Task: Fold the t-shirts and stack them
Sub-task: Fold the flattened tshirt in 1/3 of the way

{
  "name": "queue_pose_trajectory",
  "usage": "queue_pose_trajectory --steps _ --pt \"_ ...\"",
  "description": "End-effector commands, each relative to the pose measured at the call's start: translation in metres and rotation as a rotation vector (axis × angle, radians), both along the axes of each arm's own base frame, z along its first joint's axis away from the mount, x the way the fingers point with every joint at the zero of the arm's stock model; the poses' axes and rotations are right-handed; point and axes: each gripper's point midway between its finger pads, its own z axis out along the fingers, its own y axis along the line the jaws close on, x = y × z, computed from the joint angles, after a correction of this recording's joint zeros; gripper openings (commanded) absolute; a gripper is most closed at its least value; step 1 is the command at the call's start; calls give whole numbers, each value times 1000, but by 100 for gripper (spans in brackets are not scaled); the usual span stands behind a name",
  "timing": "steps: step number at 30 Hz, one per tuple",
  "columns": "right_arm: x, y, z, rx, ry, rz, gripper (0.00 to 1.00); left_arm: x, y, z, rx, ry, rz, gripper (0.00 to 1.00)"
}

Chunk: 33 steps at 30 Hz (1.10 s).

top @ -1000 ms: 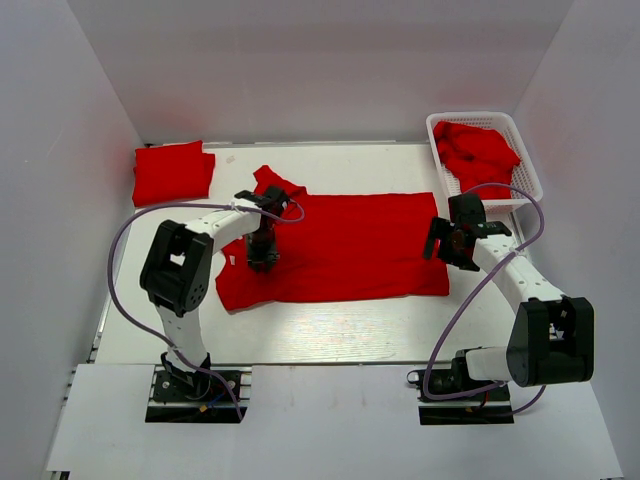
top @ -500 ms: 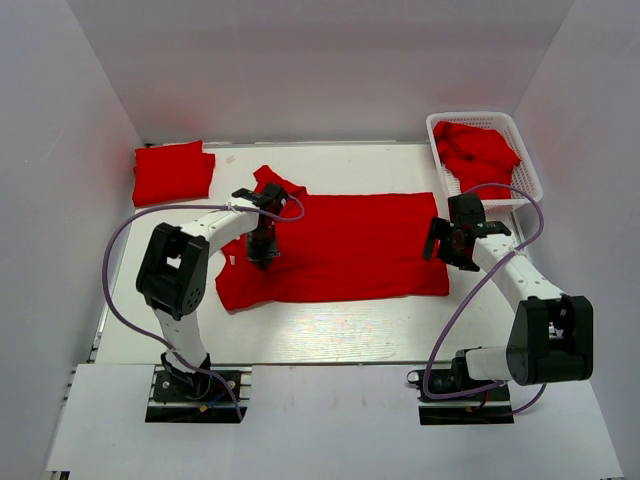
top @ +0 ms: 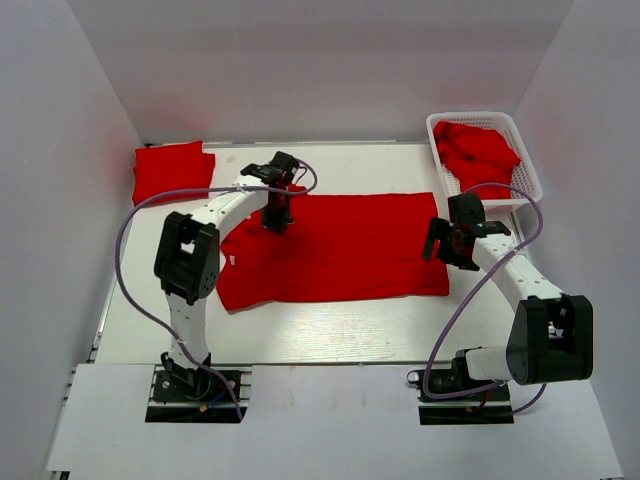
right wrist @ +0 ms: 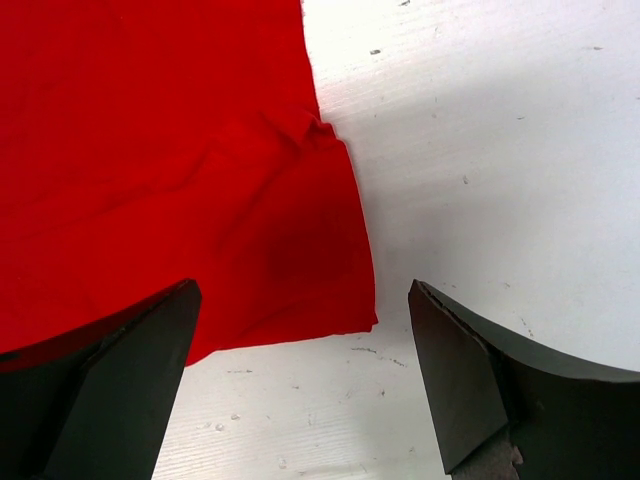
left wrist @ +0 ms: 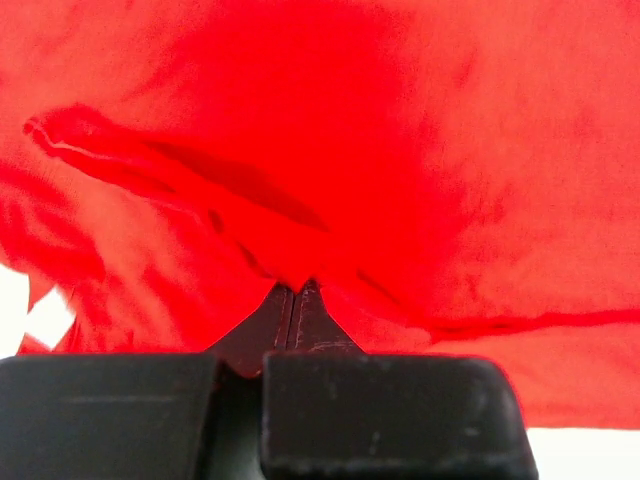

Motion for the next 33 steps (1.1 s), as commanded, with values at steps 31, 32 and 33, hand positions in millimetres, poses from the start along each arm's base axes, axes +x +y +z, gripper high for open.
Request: queue_pose_trajectory --steps 31,32,33 --pt "21 18 46 55 -159 138 90 87 5 34 101 -177 -58 100" --pt "21 19 45 52 -162 142 90 83 7 36 98 -176 -50 100" --pt "24 24 47 68 -180 160 90 72 12 30 109 -149 -52 100"
